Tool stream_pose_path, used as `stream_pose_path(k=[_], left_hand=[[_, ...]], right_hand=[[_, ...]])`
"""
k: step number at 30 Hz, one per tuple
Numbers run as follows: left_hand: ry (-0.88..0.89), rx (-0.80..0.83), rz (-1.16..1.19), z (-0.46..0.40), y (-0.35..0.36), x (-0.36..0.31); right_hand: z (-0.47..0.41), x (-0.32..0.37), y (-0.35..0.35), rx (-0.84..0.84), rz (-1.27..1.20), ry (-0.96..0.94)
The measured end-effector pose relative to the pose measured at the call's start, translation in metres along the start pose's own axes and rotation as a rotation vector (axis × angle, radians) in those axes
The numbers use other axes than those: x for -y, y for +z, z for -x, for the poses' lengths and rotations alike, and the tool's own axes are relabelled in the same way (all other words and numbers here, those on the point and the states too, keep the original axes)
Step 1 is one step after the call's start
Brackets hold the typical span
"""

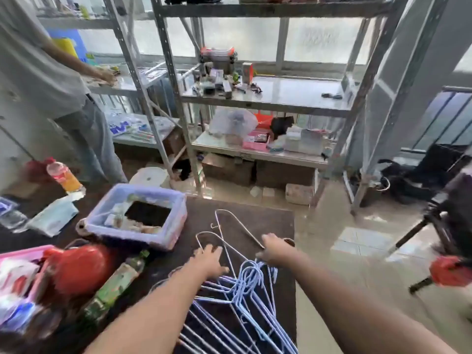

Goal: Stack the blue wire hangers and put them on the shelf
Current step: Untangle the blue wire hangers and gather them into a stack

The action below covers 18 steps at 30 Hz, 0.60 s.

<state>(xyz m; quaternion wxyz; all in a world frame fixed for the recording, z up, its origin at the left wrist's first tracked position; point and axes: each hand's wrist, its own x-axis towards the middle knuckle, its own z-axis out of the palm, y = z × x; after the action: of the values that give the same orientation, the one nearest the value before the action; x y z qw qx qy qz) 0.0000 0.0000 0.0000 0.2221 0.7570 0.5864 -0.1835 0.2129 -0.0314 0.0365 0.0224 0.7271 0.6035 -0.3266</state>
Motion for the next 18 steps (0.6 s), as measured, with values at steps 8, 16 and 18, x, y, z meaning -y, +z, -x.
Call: stream_pose_path(k=[8,16,18], left_hand=[[-0.061,0.142,-0.093,0.039,0.088,0.013],[-0.098,-0.095,-0.104,0.041,0.089,0.018],[-0.082,-0.146,-0.12,0.038,0.091,0.02]], right_hand=[[0.025,-0.035,0.108,0.121,0.033,0.108],[0.049,-0.036,0.132,0.096,-0.075,0.213],[0.055,-0.042,0.139,0.091,-0.09,0.217]])
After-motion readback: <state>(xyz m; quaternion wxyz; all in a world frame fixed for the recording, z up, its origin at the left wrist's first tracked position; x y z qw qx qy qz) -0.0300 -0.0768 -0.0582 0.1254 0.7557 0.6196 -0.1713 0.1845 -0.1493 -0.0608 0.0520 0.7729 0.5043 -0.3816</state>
